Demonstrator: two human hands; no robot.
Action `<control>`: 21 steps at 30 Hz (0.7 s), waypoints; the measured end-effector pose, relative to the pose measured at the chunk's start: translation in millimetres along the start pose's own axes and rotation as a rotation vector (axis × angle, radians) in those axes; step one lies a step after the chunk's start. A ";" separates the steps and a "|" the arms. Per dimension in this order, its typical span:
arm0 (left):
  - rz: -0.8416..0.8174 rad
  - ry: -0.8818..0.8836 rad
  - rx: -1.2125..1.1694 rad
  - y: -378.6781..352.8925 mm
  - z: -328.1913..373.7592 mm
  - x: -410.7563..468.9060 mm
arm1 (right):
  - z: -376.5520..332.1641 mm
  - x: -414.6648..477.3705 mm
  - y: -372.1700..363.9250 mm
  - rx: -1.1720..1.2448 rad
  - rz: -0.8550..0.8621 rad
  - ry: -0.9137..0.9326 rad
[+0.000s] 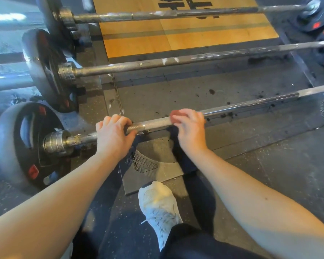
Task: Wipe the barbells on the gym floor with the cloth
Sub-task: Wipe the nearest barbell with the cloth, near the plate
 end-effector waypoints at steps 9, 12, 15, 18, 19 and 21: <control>-0.006 -0.014 0.025 0.4 3.0 -2.4 | -34.1 -0.8 -19.7 0.017 -0.128 -0.059; -0.044 -0.004 0.022 0.1 0.9 -5.1 | -77.7 -8.6 -43.5 0.166 -0.282 -0.018; -0.008 0.025 -0.049 9.4 -2.7 -9.7 | -92.7 2.3 -40.9 0.215 -0.328 0.003; 0.054 0.095 -0.247 26.3 -6.8 -15.8 | -106.6 8.1 -35.9 0.293 -0.394 0.018; 0.057 0.101 -0.323 31.1 -5.7 -17.2 | -114.1 8.2 -36.9 0.317 -0.438 0.038; 0.068 0.089 -0.404 41.0 -2.5 -20.8 | -127.0 8.4 -38.5 0.348 -0.506 0.093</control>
Point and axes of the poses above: each hand's wrist, its own x-axis towards the middle knuckle, its own y-axis out of the back of the hand, z = x × y, the point moved 10 cm from there along x, towards the middle knuckle, and after that the axes turned 8 degrees about z, right-handed, at the moved point
